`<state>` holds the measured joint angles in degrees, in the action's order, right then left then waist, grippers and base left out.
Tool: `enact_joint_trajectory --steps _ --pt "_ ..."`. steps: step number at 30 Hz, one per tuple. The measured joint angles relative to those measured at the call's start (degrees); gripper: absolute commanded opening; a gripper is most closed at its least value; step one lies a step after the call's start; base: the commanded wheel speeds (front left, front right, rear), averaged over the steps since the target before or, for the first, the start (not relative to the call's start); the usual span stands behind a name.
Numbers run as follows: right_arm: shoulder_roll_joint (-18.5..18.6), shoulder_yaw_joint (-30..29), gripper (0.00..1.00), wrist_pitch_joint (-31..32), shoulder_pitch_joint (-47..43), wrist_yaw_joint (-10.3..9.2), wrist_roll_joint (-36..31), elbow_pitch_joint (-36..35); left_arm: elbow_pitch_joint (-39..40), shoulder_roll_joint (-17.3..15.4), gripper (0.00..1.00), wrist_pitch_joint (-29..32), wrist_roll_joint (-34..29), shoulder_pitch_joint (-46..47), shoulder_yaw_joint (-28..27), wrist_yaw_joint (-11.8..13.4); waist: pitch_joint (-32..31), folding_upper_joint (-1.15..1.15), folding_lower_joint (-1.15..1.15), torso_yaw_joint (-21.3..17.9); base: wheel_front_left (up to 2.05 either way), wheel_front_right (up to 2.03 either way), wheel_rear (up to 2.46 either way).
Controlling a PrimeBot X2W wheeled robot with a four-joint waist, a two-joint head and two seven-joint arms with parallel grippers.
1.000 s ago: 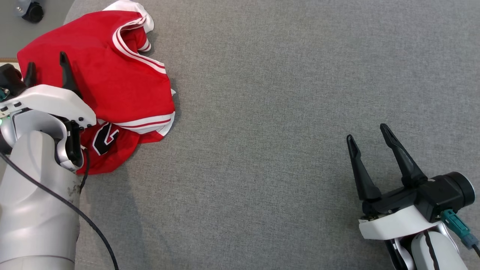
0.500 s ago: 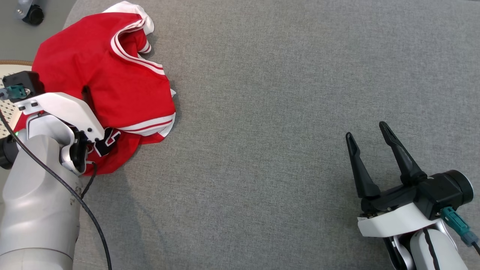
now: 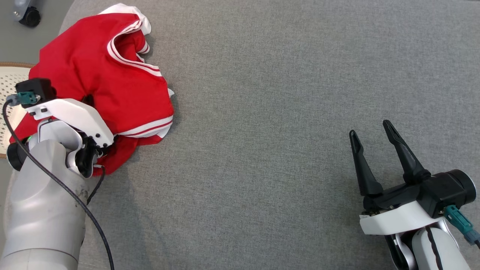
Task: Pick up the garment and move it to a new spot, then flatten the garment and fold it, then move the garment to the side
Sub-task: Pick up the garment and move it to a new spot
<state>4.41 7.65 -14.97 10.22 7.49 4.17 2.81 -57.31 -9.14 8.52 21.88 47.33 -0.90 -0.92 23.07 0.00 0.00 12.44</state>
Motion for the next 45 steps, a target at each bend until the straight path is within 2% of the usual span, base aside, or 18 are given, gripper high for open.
enact_joint_trajectory --steps 7,13,20,23,28,32,41,45 --pt "-0.15 0.04 1.0 0.0 -0.2 0.0 0.42 0.46 2.97 -0.19 0.0 -9.72 2.33 -0.04 -2.45 -0.08 -1.25 0.0 0.0 0.01 0.0 0.0 0.0" --pt "-0.44 0.68 1.0 -0.01 -0.54 0.0 0.81 1.27 5.75 -0.03 0.0 -15.37 3.38 -0.93 -3.1 -1.8 -3.18 0.0 0.0 -0.07 0.0 0.0 0.0" --pt "-1.0 1.35 1.0 0.0 -1.35 0.0 1.43 1.7 10.66 -2.54 0.0 -18.48 2.15 -1.52 -2.6 -1.54 -5.87 0.0 0.0 -1.0 0.0 0.0 0.0" --pt "-1.31 1.24 1.0 -0.01 -1.4 0.0 1.66 1.78 16.04 -3.94 0.0 -19.71 1.72 -1.62 -2.67 -1.0 -7.25 0.0 0.0 -1.82 0.0 0.0 0.0" --pt "-1.57 1.62 1.0 -0.01 -1.82 0.0 2.29 2.24 23.01 -5.5 0.0 -19.61 0.8 -2.6 -2.63 0.18 -9.14 0.0 0.0 -3.21 0.0 0.0 0.0" --pt "-1.62 2.05 1.0 -0.01 -2.43 0.0 4.34 2.25 28.39 -6.57 0.0 -17.26 0.52 -4.29 -2.1 0.62 -10.63 0.0 0.0 -4.91 0.0 0.0 0.0" --pt "-1.65 2.18 1.0 -0.01 -2.68 0.0 6.35 2.09 40.95 -6.93 0.0 -11.96 -0.78 -7.38 0.46 1.2 -12.76 0.0 0.0 -9.5 0.0 0.0 0.0" --pt "-1.64 1.82 1.0 -0.01 -2.7 0.0 7.33 1.99 46.36 -6.02 0.0 -9.6 -1.25 -9.38 2.93 1.32 -13.34 0.0 0.0 -12.52 0.0 0.0 0.0"
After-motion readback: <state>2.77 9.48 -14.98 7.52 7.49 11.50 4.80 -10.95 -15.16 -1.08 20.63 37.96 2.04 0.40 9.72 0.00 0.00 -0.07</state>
